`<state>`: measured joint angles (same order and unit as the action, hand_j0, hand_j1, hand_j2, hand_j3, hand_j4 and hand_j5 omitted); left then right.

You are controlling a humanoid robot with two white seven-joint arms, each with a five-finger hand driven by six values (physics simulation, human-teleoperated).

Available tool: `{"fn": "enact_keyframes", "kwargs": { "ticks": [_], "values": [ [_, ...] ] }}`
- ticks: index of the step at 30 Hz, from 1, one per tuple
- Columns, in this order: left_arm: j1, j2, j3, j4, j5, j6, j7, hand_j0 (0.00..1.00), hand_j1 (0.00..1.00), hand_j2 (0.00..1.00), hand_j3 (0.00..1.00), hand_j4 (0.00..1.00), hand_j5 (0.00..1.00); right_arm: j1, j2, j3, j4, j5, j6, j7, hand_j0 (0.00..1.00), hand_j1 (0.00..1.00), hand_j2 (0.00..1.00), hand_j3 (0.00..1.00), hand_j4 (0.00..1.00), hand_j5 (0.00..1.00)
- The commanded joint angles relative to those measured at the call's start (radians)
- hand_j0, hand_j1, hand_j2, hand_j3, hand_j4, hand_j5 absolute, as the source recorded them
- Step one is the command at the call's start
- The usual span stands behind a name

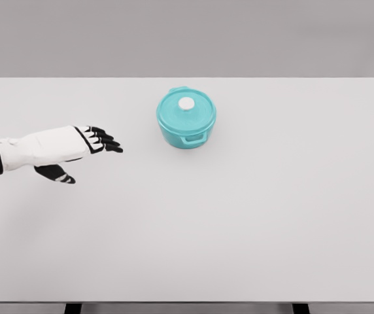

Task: Open the lid of the pot with left arm

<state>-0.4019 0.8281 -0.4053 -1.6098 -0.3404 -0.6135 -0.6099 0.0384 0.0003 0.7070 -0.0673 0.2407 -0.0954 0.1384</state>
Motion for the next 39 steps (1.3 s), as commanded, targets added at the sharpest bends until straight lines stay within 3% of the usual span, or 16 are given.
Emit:
{"fn": "enact_keyframes", "kwargs": {
  "ticks": [1,7,11,12,13,15,16,17,18,19,20,22,27,33,39],
  "values": [
    [0.0,-0.012,-0.012,-0.005,-0.008,0.003,-0.001,1.0,1.0,1.0,1.0,1.0,1.0,0.0,0.0,0.0,0.0,0.0,0.0,-0.002,1.0,1.0,1.0,1.0,1.0,1.0],
    [-0.026,-0.014,-0.017,-0.01,-0.014,0.003,-0.001,1.0,1.0,1.0,1.0,1.0,1.0,0.006,0.0,0.0,0.003,0.0,0.0,0.0,1.0,1.0,1.0,1.0,1.0,1.0],
    [-0.129,-0.07,-0.035,-0.012,-0.017,0.003,-0.001,1.0,1.0,1.0,1.0,1.0,1.0,0.008,0.0,0.0,0.003,0.0,0.0,0.0,1.0,1.0,1.0,1.0,1.0,1.0],
    [-0.165,-0.07,-0.07,-0.002,-0.014,0.003,-0.001,1.0,1.0,1.0,1.0,1.0,1.0,0.006,0.0,0.0,0.003,0.0,0.0,0.0,1.0,1.0,1.0,1.0,1.0,1.0],
    [-0.29,-0.072,-0.223,0.051,-0.003,0.003,-0.001,1.0,1.0,1.0,1.0,1.0,1.0,0.006,0.0,0.0,0.003,0.0,0.0,0.0,1.0,1.0,1.0,1.0,1.0,1.0],
    [-0.477,-0.113,-0.449,0.152,0.005,0.003,-0.001,1.0,1.0,1.0,1.0,1.0,1.0,0.006,0.0,0.0,0.003,0.0,0.0,0.0,1.0,1.0,1.0,1.0,1.0,1.0],
    [-0.549,-0.127,-0.51,0.188,0.005,0.003,-0.001,1.0,1.0,1.0,1.0,1.0,1.0,0.006,0.0,0.0,0.003,0.0,0.0,0.0,1.0,1.0,1.0,1.0,1.0,1.0],
    [-0.575,-0.135,-0.52,0.2,0.005,0.003,-0.001,1.0,1.0,1.0,1.0,1.0,1.0,0.006,0.0,0.0,0.003,0.0,0.0,0.0,1.0,1.0,1.0,1.0,1.0,1.0],
    [-0.607,-0.207,-0.529,0.241,0.003,0.003,-0.001,1.0,1.0,1.0,1.0,1.0,1.0,0.006,0.0,0.0,0.003,0.0,0.0,0.0,1.0,1.0,1.0,1.0,1.0,1.0],
    [-0.67,-0.3,-0.559,0.318,-0.005,0.003,-0.001,1.0,1.0,1.0,1.0,1.0,1.0,0.006,0.0,0.0,0.003,0.0,0.0,0.0,1.0,1.0,1.0,1.0,1.0,1.0],
    [-0.718,-0.339,-0.584,0.407,-0.006,0.003,-0.001,1.0,1.0,1.0,1.0,1.0,1.0,0.006,0.0,0.0,0.003,0.0,0.0,0.0,1.0,1.0,1.0,1.0,1.0,1.0],
    [-0.738,-0.382,-0.59,0.476,-0.006,0.003,-0.001,1.0,1.0,1.0,1.0,1.0,1.0,0.008,0.0,0.0,0.003,0.0,0.0,0.0,1.0,1.0,1.0,1.0,1.0,1.0],
    [-0.758,-0.417,-0.586,0.485,-0.006,0.003,-0.001,1.0,1.0,1.0,1.0,1.0,1.0,0.006,0.0,0.0,0.003,0.0,0.002,0.0,1.0,1.0,1.0,1.0,1.0,1.0],
    [-0.772,-0.483,-0.583,0.603,-0.014,0.003,-0.001,1.0,1.0,1.0,1.0,1.0,1.0,0.006,0.0,0.0,0.003,0.0,0.0,0.0,1.0,1.0,1.0,1.0,1.0,1.0],
    [-0.772,-0.508,-0.581,0.613,-0.066,0.003,-0.001,0.96,0.96,0.96,0.96,0.96,0.96,0.006,0.0,0.0,0.003,0.0,0.0,0.0,1.0,1.0,1.0,1.0,1.0,1.0]
  ]
}}
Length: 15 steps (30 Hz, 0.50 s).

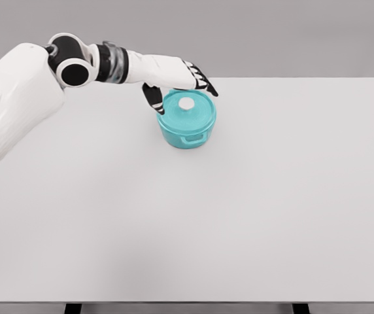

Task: Open the lid of the pot with left arm

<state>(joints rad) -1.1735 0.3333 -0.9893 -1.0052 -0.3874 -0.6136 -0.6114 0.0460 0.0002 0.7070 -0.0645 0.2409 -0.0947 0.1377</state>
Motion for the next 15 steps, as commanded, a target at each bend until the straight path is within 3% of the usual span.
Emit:
{"fn": "enact_keyframes", "kwargs": {
  "ticks": [1,4,8,15],
  "values": [
    [0.0,-0.019,0.001,0.01,-0.027,0.003,0.0,0.95,0.95,0.95,0.95,0.95,0.95,-0.002,0.0,0.0,0.0,0.0,0.0,0.0,1.0,1.0,1.0,1.0,1.0,1.0],
    [-0.002,-0.046,0.004,0.074,-0.038,0.003,0.0,0.92,0.92,0.92,0.92,0.92,0.92,-0.002,0.0,0.0,0.0,0.0,0.0,0.0,1.0,1.0,1.0,1.0,1.0,1.0],
    [0.0,-0.057,0.006,0.088,-0.054,0.003,0.0,0.84,0.84,0.84,0.84,0.84,0.84,-0.002,0.0,0.0,0.0,0.0,0.0,0.0,1.0,1.0,1.0,1.0,1.0,1.0],
    [0.0,-0.071,0.008,0.105,-0.054,0.003,0.0,0.84,0.84,0.84,0.84,0.84,0.84,-0.002,0.0,0.0,0.0,0.0,0.001,0.0,1.0,1.0,1.0,1.0,1.0,1.0]
  ]
}}
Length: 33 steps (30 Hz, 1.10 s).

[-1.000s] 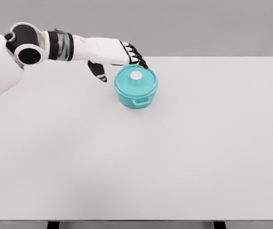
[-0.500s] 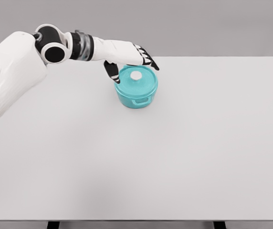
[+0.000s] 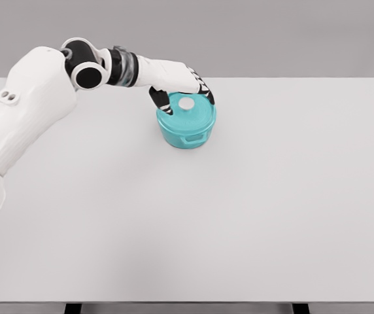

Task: Open the lid of the pot with left arm

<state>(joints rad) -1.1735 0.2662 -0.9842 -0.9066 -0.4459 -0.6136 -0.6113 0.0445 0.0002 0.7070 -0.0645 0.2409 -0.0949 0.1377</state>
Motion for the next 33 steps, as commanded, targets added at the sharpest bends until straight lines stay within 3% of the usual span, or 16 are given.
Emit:
{"fn": "enact_keyframes", "kwargs": {
  "ticks": [1,16,33],
  "values": [
    [0.0,-0.008,0.002,0.018,0.003,0.003,0.0,0.84,0.84,0.84,0.84,0.84,0.84,0.0,0.0,0.0,0.0,0.0,0.0,0.0,1.0,1.0,1.0,1.0,1.0,1.0],
    [0.0,-0.048,0.004,0.098,-0.025,0.003,0.0,0.84,0.84,0.84,0.84,0.84,0.84,0.0,0.0,0.0,0.0,0.0,0.0,0.0,1.0,1.0,1.0,1.0,1.0,1.0],
    [0.0,-0.062,0.019,0.107,-0.062,0.003,0.0,0.83,0.83,0.83,0.83,0.83,0.83,0.0,0.0,0.0,0.0,0.0,0.0,0.0,1.0,1.0,1.0,1.0,1.0,1.0]
  ]
}}
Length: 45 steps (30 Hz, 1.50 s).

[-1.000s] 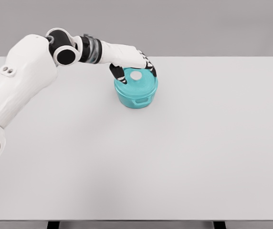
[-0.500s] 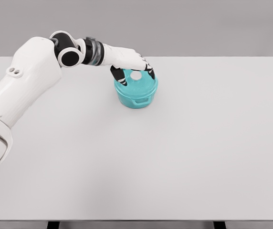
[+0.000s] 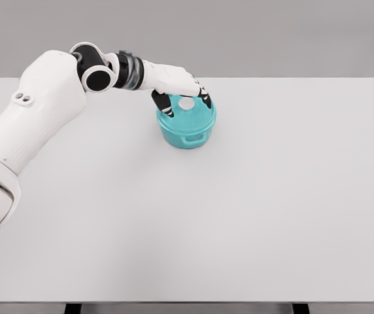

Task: Open the lid of the pot with left arm

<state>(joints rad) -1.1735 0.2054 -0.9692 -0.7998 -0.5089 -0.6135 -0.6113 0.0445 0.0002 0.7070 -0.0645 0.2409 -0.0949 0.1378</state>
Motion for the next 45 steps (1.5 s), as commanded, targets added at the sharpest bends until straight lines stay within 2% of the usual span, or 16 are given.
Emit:
{"fn": "enact_keyframes", "kwargs": {
  "ticks": [1,5,18,24,31,32,37,39,41,45],
  "values": [
    [0.0,-0.001,0.003,0.001,0.0,0.003,0.0,0.8,0.8,0.8,0.8,0.8,0.8,0.0,0.0,0.0,0.0,0.0,0.0,0.0,1.0,1.0,1.0,1.0,1.0,1.0],
    [0.002,-0.004,0.003,0.001,0.0,0.003,0.0,0.73,0.73,0.73,0.73,0.73,0.73,0.0,0.0,0.0,0.0,0.0,0.0,0.0,1.0,1.0,1.0,1.0,1.0,1.0],
    [0.003,-0.015,0.003,0.008,0.0,0.003,0.0,0.73,0.73,0.73,0.73,0.73,0.73,0.0,0.0,0.0,0.0,0.0,0.0,0.0,1.0,1.0,1.0,1.0,1.0,1.0],
    [0.006,-0.024,0.004,0.016,-0.028,0.003,0.0,0.73,0.73,0.73,0.73,0.73,0.73,0.0,0.0,0.0,0.0,0.0,0.001,0.0,1.0,1.0,1.0,1.0,1.0,1.0],
    [0.006,-0.021,0.006,0.014,-0.037,0.003,0.0,0.53,0.53,0.53,0.53,0.53,0.53,0.0,0.0,0.0,0.0,0.0,0.0,0.0,1.0,1.0,1.0,1.0,1.0,1.0],
    [0.006,-0.021,0.006,0.011,-0.036,0.003,0.0,0.43,0.43,0.43,0.43,0.43,0.43,0.0,0.0,0.0,0.0,0.0,0.0,0.0,1.0,1.0,1.0,1.0,1.0,1.0],
    [0.005,-0.008,0.007,0.005,-0.036,0.003,0.0,0.4,0.4,0.4,0.4,0.4,0.4,0.0,0.0,0.0,0.0,0.0,0.0,0.0,1.0,1.0,1.0,1.0,1.0,1.0],
    [-0.002,0.008,0.009,0.004,-0.031,0.003,0.0,0.38,0.38,0.38,0.38,0.38,0.38,0.0,0.0,0.0,0.0,0.0,0.0,0.0,1.0,1.0,1.0,1.0,1.0,1.0],
    [-0.002,0.046,0.044,-0.009,-0.026,0.003,0.0,0.35,0.35,0.35,0.35,0.35,0.35,0.0,0.0,0.0,0.0,0.0,0.001,0.0,1.0,1.0,1.0,1.0,1.0,1.0],
    [-0.012,0.192,0.066,-0.042,-0.02,0.003,0.0,0.35,0.35,0.35,0.35,0.35,0.35,0.0,0.0,0.0,0.0,0.0,0.0,0.0,1.0,1.0,1.0,1.0,1.0,1.0]
  ]
}}
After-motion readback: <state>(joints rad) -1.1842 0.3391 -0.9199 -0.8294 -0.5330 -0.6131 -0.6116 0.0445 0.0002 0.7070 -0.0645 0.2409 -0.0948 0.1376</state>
